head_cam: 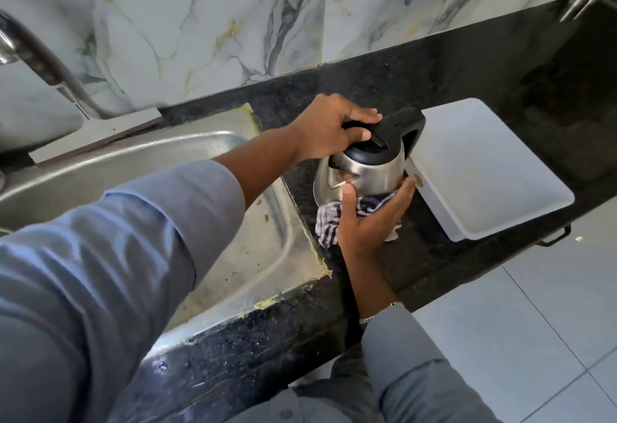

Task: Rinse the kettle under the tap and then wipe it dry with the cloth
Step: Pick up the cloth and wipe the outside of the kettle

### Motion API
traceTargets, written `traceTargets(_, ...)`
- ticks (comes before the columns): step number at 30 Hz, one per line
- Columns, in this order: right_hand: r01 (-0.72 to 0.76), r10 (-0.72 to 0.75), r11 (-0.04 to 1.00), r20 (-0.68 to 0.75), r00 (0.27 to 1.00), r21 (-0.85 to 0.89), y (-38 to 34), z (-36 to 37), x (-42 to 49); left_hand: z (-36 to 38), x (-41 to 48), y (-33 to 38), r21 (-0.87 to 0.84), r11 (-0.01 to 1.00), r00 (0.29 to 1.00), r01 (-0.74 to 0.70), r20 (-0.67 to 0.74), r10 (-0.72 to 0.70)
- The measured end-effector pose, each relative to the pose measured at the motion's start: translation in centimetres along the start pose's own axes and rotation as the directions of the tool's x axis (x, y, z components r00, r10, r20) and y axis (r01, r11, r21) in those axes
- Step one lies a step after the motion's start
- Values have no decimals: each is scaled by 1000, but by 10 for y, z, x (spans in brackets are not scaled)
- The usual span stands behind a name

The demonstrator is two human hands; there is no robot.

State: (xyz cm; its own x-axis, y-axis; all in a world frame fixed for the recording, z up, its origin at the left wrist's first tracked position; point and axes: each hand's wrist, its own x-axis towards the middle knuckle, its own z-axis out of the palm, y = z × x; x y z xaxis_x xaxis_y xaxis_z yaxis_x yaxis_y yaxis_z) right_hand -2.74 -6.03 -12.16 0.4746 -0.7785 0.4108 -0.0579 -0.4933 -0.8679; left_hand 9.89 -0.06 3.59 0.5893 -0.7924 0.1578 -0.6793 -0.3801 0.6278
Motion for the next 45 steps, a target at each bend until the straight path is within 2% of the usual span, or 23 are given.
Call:
traceTargets(4, 119, -101, 984, -138, 985, 129, -41, 7, 48, -1, 1, -3, -74, 997, 1000, 18, 18, -17)
traceTargets(7, 142, -124, 986, -190, 974, 84, -49, 13, 62, -1, 3, -8, -90, 996, 999, 28, 25, -26)
traceTargets(9, 126, -125, 992, -159, 979, -5, -34, 13, 40, 0, 4, -8, -132, 990, 998, 57, 13, -55)
traceTargets(13, -98, 96, 993, -38, 995, -70, -2, 3, -9, 5, 5, -8, -168, 980, 994, 102, -23, -108)
traceTargets(16, -97, 94, 986, -27, 995, -133, 3, -7, -1, 6, 5, -9, -171, 976, 990, 135, -22, -140)
traceTargets(18, -83, 83, 992, -4, 997, -91, 2, -21, 9, 8, 4, -6, -222, 961, 984, 166, -19, -175)
traceTargets(20, -100, 100, 995, 48, 994, -4, -6, -34, 18, 14, -4, 1, -277, 944, 964, 180, -142, -225)
traceTargets(21, -120, 117, 991, 52, 992, 53, -12, -40, 20, 21, -14, 6, -294, 941, 925, 169, -282, -254)
traceTargets(23, -158, 153, 974, 43, 987, 164, -29, -48, 29, 43, -49, 19, -355, 926, 771, 126, -552, -317)
traceTargets(24, -194, 184, 964, 73, 980, 184, -38, -50, 33, 57, -73, 28, -397, 913, 721, 95, -605, -338)
traceTargets(26, -331, 289, 921, 210, 934, 206, -57, -51, 38, 86, -118, 49, -469, 878, 754, 100, -540, -375)
traceTargets(28, -546, 423, 795, 402, 812, 265, -75, -51, 39, 107, -144, 61, -559, 815, 772, 152, -448, -452)
traceTargets(30, -691, 454, 670, 587, 671, 271, -88, -54, 43, 112, -148, 63, -703, 700, 684, 128, -448, -576)
traceTargets(31, -709, 418, 655, 656, 628, 261, -90, -58, 48, 111, -145, 60, -766, 636, 652, 91, -436, -620)
traceTargets(32, -670, 348, 700, 702, 622, 247, -90, -63, 55, 109, -141, 57, -790, 610, 617, 69, -446, -648)
traceTargets(33, -553, 246, 797, 706, 664, 243, -90, -67, 66, 106, -136, 54, -784, 618, 572, 62, -480, -666)
traceTargets(35, -114, -62, 959, 583, 810, 260, -88, -71, 102, 103, -120, 44, -792, 610, 438, 43, -533, -723)
traceTargets(36, 121, -231, 962, 496, 837, 243, -85, -70, 124, 102, -110, 39, -807, 590, 383, 18, -540, -749)
traceTargets(37, 310, -367, 930, 453, 812, 198, -84, -66, 146, 102, -100, 35, -811, 585, 349, -2, -549, -760)
traceTargets(39, 522, -496, 846, 515, 699, 108, -74, -50, 179, 112, -85, 29, -772, 636, 362, 4, -592, -720)
traceTargets(41, 566, -463, 821, 660, 592, 69, -60, -35, 194, 131, -76, 26, -733, 679, 404, 49, -607, -684)
traceTargets(43, 613, -458, 787, 735, 500, 74, -44, -25, 192, 152, -75, 23, -738, 670, 361, 87, -603, -711)
traceTargets(45, 650, -518, 752, 709, 478, 112, -31, -19, 190, 153, -70, 19, -794, 604, 294, 67, -563, -772)
